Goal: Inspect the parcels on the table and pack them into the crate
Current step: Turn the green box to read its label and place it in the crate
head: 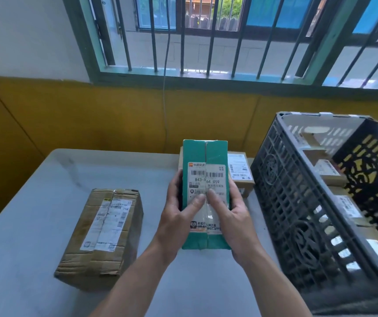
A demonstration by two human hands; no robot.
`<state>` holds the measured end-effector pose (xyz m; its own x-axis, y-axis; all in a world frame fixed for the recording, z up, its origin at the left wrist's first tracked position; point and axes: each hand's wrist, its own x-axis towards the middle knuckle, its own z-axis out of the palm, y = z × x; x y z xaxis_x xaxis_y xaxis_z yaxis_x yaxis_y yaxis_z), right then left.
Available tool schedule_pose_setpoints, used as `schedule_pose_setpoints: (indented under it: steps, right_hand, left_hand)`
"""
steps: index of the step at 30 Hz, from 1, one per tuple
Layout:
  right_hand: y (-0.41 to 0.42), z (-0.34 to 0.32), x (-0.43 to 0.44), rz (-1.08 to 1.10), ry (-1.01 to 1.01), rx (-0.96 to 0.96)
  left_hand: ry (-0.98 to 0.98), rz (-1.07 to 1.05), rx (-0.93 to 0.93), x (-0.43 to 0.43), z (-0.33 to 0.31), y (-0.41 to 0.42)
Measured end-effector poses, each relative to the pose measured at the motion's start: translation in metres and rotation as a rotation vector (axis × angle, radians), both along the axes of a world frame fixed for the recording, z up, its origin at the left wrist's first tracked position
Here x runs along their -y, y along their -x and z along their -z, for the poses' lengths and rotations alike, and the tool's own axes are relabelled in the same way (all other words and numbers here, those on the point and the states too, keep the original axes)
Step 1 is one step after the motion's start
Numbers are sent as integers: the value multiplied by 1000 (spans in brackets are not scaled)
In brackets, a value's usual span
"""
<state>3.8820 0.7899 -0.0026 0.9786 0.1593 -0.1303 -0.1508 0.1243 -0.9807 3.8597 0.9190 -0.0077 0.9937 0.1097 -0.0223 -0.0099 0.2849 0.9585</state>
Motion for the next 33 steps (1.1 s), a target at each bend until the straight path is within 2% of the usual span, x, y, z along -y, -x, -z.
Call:
schedule_pose_setpoints:
  steps: [5,10,14,20,23,26,29,33]
  right_hand:
    - [-3,0,6,-7,-60,-11]
    - [-3,-1,10,25,-136,-54]
    - [-5,-3,12,-17,-160,-49]
    - [-1,0,11,-51,-254,-30]
    - [-2,0,8,6,-250,-22]
    - [-2,-3,5,11,-258,-5]
    - [3,-1,3,-32,-273,20]
    - [6,0,-1,-29,-273,34]
  left_hand:
    - [8,-13,-32,-2,-5,-8]
    - [45,152,14,-8,-8,-7]
    - [98,12,0,-2,-4,-3]
    - [39,-78,-21,-2,-8,-4]
    - [-4,-65,-1,-1,-8,0]
    - [47,-22,20,-2,-5,3]
    - [102,-69,12,-5,-6,1]
    - [90,-40,7,-6,-8,-1]
